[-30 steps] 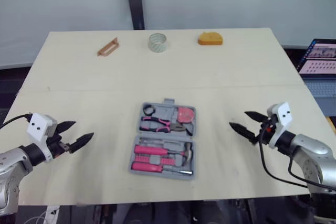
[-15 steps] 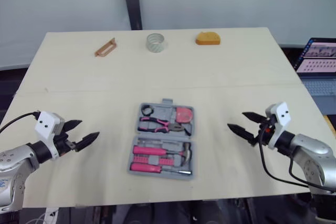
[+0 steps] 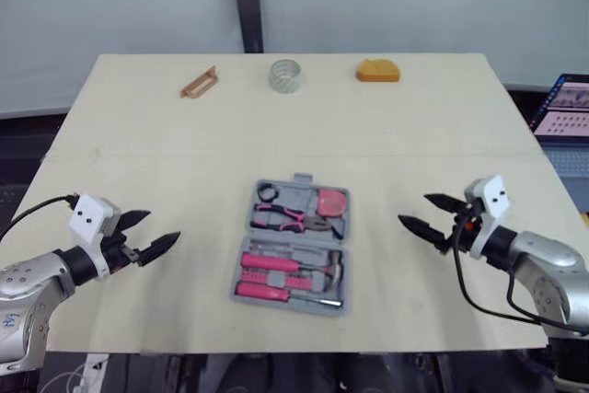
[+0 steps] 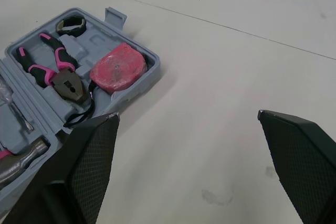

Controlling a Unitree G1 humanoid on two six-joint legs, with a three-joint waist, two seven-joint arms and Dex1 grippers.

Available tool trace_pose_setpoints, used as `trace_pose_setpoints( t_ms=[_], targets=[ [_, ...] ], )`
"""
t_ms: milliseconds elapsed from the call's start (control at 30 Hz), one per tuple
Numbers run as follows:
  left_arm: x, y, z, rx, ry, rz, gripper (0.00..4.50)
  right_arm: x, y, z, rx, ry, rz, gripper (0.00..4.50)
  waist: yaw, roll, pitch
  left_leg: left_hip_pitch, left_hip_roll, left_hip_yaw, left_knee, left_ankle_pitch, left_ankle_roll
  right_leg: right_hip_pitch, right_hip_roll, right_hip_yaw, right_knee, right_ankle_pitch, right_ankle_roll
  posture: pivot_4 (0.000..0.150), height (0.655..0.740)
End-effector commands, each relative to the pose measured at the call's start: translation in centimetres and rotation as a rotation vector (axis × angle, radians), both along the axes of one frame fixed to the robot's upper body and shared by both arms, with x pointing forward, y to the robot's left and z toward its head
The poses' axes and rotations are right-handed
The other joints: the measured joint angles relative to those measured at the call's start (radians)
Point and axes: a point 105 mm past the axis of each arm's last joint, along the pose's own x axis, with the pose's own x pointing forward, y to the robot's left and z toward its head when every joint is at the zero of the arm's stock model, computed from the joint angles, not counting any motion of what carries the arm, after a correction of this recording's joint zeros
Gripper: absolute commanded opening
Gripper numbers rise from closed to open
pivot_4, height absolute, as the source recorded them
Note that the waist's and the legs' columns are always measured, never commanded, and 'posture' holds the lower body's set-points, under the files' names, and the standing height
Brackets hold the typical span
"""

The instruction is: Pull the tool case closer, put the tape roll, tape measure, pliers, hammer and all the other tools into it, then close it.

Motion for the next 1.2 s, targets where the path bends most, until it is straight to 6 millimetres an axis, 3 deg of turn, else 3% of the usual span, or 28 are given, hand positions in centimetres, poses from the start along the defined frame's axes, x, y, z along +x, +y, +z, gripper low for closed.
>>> trace_pose_setpoints(
  t_ms=[33,300,600,700,833,933,1200],
  targets=[
    [0.1,-0.4,1.0,-0.002,-0.038,-0.014,4.44,-0.2,0.3,0.8,-0.014,-0.026,0.015,4.50,-0.002,0.000,0.000,0.000,0.000,0.001,0.000,0.000,0.000,-0.001,0.000,0.001,0.000,0.000,0.000,0.150,0.7400],
    [0.6,-0.7,0.7,-0.010,-0.029,-0.022,4.44,-0.3,0.3,0.8,-0.005,-0.022,0.001,4.50,-0.001,0.000,0.000,0.000,0.002,0.005,-0.001,0.000,0.000,-0.003,0.001,0.004,0.000,0.000,0.000,0.150,0.7400],
    [3.4,-3.8,-1.9,-0.021,0.023,-0.091,4.44,0.5,2.6,-0.7,0.000,0.032,0.001,4.50,-0.004,0.000,0.000,-0.001,0.002,0.009,-0.001,0.000,0.000,-0.008,0.002,0.007,0.003,0.000,0.000,0.150,0.7400],
    [4.3,-4.7,-2.6,-0.004,0.042,-0.104,3.59,0.1,3.8,-1.9,-0.046,0.064,0.044,3.60,-0.004,0.000,0.000,-0.002,0.002,0.013,-0.001,0.000,0.000,-0.012,0.002,0.009,0.006,0.000,0.000,0.150,0.7400],
    [4.9,-6.8,-5.1,0.027,0.096,-0.175,1.54,-1.1,5.8,-4.5,-0.093,0.154,0.122,1.58,-0.005,0.000,0.000,-0.001,0.003,0.016,-0.002,0.000,0.000,-0.014,0.002,0.009,0.007,0.000,0.000,0.150,0.7400],
    [5.0,-7.8,-6.5,0.037,0.125,-0.218,0.04,-0.8,7.1,-5.2,-0.105,0.162,0.140,0.06,-0.006,0.000,0.000,-0.001,0.003,0.017,-0.002,0.000,0.000,-0.015,0.002,0.009,0.007,0.000,0.000,0.150,0.7400],
    [4.8,-9.3,-7.5,0.023,0.145,-0.273,0.04,-0.6,8.7,-6.6,-0.106,0.188,0.187,0.06,-0.003,-0.001,-0.001,-0.001,0.003,0.017,-0.001,0.000,0.000,-0.015,0.001,0.009,0.008,0.000,0.000,0.150,0.7400]
  ],
)
